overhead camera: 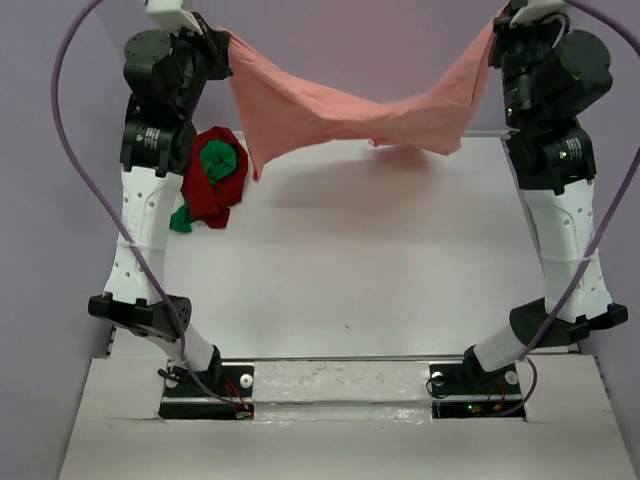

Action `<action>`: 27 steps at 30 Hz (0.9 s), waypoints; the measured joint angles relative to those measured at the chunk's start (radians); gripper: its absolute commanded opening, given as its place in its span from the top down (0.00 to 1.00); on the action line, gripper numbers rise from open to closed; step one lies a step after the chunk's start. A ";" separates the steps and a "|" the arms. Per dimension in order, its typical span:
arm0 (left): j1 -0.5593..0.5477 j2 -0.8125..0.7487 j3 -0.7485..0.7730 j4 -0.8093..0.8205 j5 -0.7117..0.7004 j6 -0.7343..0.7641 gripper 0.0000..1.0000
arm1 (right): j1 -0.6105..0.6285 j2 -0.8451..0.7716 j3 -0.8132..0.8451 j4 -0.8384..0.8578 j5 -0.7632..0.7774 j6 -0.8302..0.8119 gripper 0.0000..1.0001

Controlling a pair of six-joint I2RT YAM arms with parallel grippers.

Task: Fold and stack the t-shirts
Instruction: Flatten the tshirt out

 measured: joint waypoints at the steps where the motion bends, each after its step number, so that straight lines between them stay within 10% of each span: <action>1: -0.008 -0.016 -0.055 0.011 -0.006 0.000 1.00 | 0.000 -0.039 -0.097 -0.011 0.005 0.026 1.00; 14: -0.132 -0.127 -0.708 -0.054 -0.100 -0.054 1.00 | 0.166 -0.150 -0.547 -0.351 0.063 0.295 1.00; 27: -0.120 -0.067 -0.472 -0.040 -0.179 -0.044 1.00 | 0.154 0.013 -0.366 -0.304 0.224 0.243 1.00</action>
